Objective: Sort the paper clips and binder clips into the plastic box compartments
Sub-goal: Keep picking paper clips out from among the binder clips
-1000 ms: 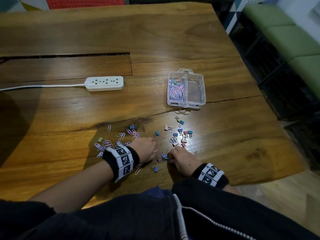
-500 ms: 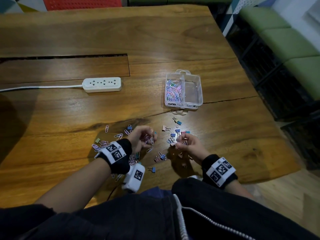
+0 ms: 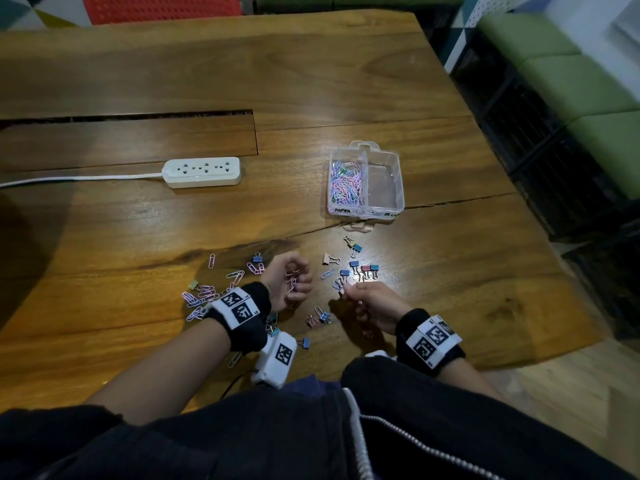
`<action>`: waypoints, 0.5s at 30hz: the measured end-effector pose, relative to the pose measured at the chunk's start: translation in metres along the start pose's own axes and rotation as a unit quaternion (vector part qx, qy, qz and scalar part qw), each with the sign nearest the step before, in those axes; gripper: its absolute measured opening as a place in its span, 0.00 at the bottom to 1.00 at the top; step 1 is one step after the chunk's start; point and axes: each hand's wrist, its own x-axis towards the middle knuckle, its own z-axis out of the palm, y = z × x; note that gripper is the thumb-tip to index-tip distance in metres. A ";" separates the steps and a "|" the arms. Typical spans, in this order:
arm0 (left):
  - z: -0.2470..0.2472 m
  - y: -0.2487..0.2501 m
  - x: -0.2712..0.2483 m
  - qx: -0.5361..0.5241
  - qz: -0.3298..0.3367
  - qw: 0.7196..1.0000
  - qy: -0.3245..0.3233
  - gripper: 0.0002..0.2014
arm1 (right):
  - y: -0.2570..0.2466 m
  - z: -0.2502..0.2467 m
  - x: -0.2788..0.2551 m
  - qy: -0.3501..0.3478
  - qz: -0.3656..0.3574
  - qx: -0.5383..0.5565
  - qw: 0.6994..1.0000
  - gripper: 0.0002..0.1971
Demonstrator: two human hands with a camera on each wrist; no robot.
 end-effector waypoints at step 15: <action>0.011 -0.001 0.009 0.513 -0.012 0.858 -0.026 0.14 | -0.005 0.001 0.006 0.163 -0.124 -0.226 0.952 0.11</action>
